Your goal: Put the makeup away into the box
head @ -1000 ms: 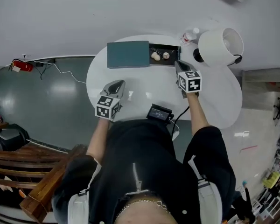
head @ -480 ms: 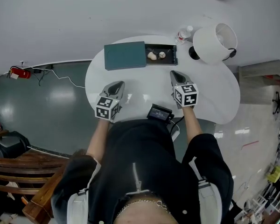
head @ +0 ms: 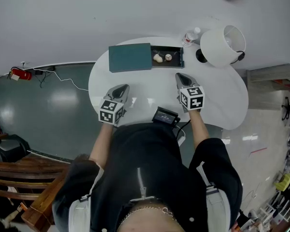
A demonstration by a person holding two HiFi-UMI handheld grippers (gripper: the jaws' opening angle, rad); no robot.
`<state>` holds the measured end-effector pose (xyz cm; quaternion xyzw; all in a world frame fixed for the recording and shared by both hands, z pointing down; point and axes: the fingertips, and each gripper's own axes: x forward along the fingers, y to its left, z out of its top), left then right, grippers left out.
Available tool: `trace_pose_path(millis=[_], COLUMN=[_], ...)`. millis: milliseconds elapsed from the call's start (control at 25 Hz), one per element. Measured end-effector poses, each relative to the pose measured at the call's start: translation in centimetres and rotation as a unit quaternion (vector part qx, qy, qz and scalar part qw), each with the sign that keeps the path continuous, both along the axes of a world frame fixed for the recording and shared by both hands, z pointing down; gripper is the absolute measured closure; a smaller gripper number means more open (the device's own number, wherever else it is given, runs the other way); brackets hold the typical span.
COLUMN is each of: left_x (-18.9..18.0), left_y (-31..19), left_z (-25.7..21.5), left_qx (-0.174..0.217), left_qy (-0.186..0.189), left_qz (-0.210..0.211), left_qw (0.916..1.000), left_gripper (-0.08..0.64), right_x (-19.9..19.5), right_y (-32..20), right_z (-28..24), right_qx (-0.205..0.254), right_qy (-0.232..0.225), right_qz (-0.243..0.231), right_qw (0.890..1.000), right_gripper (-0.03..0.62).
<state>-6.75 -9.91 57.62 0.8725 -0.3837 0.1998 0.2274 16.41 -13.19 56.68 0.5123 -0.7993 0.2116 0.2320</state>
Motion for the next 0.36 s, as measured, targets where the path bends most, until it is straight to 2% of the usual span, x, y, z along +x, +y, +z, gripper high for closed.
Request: trace_pose_path(millis=[360], left_x=[-0.04], left_y=[-0.20], left_z=[-0.33], left_qx=[-0.001], left_qy=[0.001], left_qz=[-0.004], left_qw=[1.0000], left_gripper=[0.546], right_x=[-0.46], right_y=[-0.57], right_z=[0.36], right_qx=[-0.007], right_qy=[0.014], right_qz=[-0.015], right_qw=[1.000], right_gripper=[0.588])
